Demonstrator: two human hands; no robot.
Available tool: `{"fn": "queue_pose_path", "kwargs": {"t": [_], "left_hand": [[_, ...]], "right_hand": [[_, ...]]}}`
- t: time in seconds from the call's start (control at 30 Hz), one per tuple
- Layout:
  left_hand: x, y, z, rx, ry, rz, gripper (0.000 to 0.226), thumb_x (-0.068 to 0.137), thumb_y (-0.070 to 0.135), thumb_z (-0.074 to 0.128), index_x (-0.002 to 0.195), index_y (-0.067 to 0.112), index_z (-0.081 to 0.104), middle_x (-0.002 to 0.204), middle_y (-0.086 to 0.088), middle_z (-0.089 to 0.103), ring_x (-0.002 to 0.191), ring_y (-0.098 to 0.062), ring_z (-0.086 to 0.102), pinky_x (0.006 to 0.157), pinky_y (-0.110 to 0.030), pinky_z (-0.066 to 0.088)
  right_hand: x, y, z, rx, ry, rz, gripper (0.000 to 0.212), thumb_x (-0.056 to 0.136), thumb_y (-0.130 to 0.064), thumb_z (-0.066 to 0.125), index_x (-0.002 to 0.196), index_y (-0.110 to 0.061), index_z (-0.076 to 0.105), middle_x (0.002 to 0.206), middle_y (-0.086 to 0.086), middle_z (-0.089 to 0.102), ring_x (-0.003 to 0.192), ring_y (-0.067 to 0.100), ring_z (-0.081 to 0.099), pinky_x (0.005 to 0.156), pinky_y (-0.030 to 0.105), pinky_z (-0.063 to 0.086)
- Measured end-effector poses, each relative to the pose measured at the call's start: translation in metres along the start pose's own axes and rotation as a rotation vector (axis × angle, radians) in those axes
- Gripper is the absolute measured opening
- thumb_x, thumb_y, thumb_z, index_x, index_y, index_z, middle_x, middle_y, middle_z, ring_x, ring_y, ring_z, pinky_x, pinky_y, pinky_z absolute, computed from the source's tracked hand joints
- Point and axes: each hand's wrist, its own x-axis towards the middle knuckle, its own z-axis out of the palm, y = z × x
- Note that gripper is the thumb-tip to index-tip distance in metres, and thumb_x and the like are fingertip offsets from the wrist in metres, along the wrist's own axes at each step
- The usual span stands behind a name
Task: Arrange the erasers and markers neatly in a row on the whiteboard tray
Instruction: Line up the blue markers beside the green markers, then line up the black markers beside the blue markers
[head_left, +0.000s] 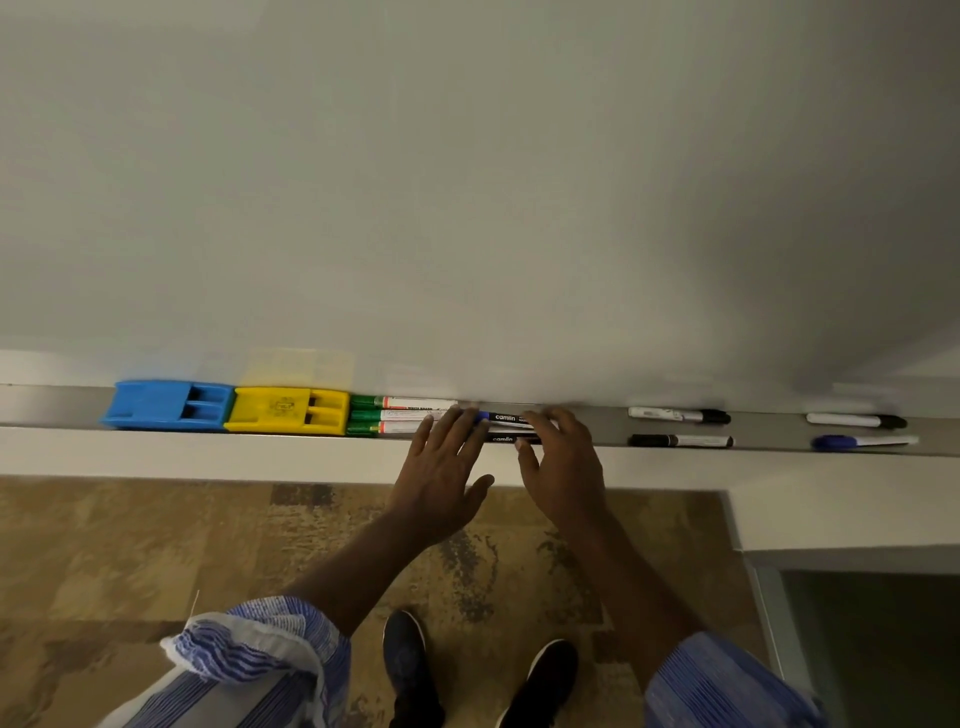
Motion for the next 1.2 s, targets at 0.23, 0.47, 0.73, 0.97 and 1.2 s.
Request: {"fn": "queue_pose_path", "kwargs": {"t": [0.23,0.47,0.73,0.97,1.2], "left_hand": [[0.004,0.006,-0.004,0.048,0.042,0.007,0.067,0.093,0.051,0.056,0.147,0.013,0.044,0.144,-0.011,0.05,0.135,-0.031,0.044,0.116,-0.05,0.033],[0.009,0.012,-0.004,0.078,0.003,-0.02,0.07,0.092,0.053,0.057,0.148,0.013,0.042,0.148,-0.012,0.046,0.138,-0.032,0.042,0.117,-0.052,0.033],[0.014,0.021,-0.003,0.103,-0.026,-0.015,0.073,0.095,0.054,0.052,0.153,0.013,0.034,0.159,-0.015,0.033,0.147,-0.034,0.03,0.12,-0.053,0.026],[0.033,0.066,0.015,0.071,-0.064,0.088,0.076,0.096,0.053,0.052,0.156,0.014,0.027,0.163,-0.016,0.028,0.15,-0.036,0.024,0.121,-0.053,0.022],[0.074,0.144,0.021,-0.056,-0.009,0.254,0.059,0.097,0.038,0.058,0.147,0.01,0.041,0.15,-0.017,0.045,0.137,-0.035,0.043,0.11,-0.049,0.04]], "right_hand": [[0.0,0.002,0.002,-0.013,0.017,-0.017,0.039,0.094,-0.032,0.059,0.131,-0.017,0.059,0.136,0.005,0.056,0.124,0.021,0.051,0.102,0.035,0.048],[-0.001,0.007,0.0,-0.05,-0.01,-0.048,0.045,0.095,-0.035,0.056,0.137,-0.018,0.054,0.141,0.004,0.053,0.13,0.021,0.048,0.107,0.037,0.042],[-0.002,0.019,-0.012,-0.028,0.042,-0.08,0.043,0.093,-0.033,0.059,0.133,-0.017,0.057,0.136,0.005,0.057,0.128,0.023,0.05,0.104,0.038,0.044],[-0.012,0.072,-0.053,-0.023,0.185,-0.111,0.038,0.092,-0.03,0.062,0.124,-0.011,0.064,0.128,0.009,0.064,0.12,0.024,0.057,0.098,0.038,0.051],[-0.021,0.177,-0.122,-0.147,0.391,0.097,0.022,0.091,-0.019,0.064,0.111,-0.01,0.066,0.109,0.01,0.069,0.102,0.026,0.064,0.084,0.03,0.05]]}}
